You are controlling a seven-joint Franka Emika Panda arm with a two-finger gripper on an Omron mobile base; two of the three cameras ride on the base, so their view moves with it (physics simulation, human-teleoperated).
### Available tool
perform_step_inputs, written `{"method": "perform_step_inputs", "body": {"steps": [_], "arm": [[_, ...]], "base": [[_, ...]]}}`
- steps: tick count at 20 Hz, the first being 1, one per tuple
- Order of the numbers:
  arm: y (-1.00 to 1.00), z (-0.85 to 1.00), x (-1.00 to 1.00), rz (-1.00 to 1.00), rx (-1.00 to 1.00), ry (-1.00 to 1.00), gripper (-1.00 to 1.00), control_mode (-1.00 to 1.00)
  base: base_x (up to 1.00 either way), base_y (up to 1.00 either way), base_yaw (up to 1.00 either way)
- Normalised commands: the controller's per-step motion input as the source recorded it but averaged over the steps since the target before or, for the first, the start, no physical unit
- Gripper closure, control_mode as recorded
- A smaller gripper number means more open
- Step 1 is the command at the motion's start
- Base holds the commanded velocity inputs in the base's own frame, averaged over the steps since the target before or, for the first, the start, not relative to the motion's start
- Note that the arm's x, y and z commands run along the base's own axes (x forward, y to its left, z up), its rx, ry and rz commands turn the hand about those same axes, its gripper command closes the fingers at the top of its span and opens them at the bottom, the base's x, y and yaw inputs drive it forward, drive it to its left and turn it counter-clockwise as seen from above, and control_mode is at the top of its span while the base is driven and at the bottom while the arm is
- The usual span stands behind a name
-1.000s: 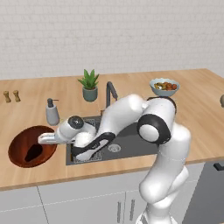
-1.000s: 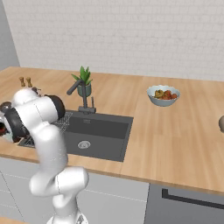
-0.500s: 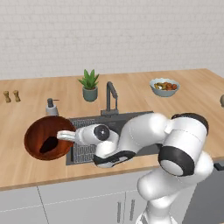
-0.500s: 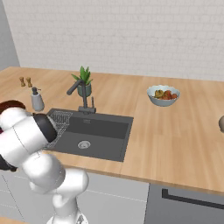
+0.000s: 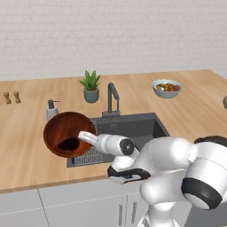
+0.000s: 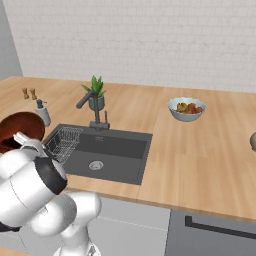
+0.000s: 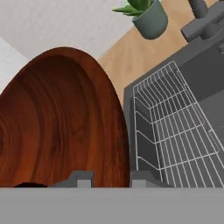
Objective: Pick the avocado from the sink and place it in the bowl. Then pick the bowl and place it in the microwave. Then close the microwave door and press the start button.
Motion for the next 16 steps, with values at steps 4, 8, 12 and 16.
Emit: {"method": "perform_step_inputs", "body": {"steps": [4, 8, 12, 16], "arm": [[-0.65, 1.0, 0.0, -0.12, 0.01, 0.34, 1.0, -1.0], [-0.7, 1.0, 0.0, -0.13, 0.01, 0.37, 1.0, -1.0], [-0.65, 0.94, 0.0, -0.15, 0.0, 0.34, 1.0, -1.0], [-0.61, 0.71, -0.04, -0.13, 0.0, 0.21, 1.0, -1.0]], "base": [[0.0, 0.0, 0.0], [0.0, 0.0, 0.0], [0.0, 0.0, 0.0], [0.0, 0.0, 0.0]]}}
